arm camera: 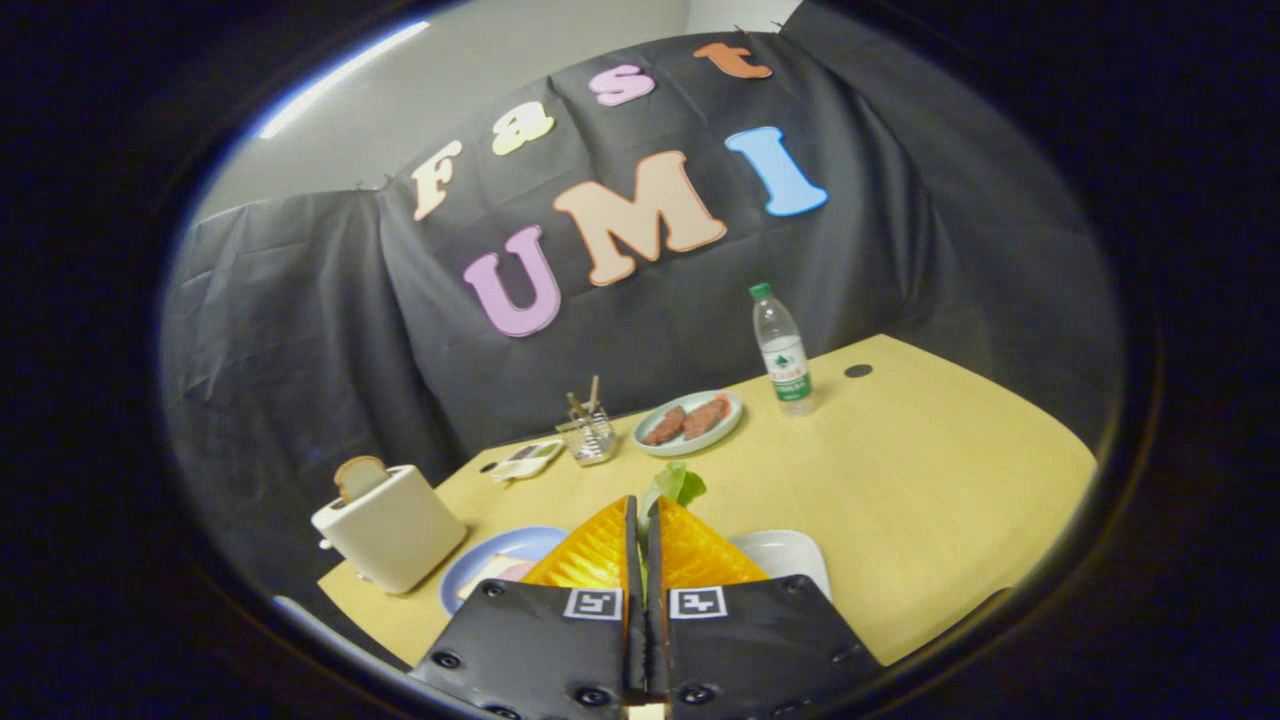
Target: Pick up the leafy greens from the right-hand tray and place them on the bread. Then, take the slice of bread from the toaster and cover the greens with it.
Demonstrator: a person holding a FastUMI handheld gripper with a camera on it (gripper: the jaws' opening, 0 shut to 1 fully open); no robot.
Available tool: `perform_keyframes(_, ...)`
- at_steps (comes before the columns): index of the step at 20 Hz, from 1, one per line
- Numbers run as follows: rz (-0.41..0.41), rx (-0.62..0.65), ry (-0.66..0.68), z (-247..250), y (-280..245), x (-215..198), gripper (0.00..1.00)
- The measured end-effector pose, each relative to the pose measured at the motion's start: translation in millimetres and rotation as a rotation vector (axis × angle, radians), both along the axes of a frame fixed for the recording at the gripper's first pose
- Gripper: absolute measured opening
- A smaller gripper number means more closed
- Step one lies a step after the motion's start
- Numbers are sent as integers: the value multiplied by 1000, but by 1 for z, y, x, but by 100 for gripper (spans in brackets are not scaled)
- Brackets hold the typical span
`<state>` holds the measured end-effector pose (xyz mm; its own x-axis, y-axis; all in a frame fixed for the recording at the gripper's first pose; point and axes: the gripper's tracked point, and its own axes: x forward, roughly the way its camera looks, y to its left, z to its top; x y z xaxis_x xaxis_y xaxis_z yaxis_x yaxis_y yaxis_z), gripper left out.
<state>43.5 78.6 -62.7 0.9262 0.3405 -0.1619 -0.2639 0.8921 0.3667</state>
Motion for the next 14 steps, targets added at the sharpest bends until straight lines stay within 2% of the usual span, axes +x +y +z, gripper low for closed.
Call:
perform_keyframes(8,258,105,-16,17,129,-21,4)
perform_keyframes(14,346,141,27,3,202,-28,4)
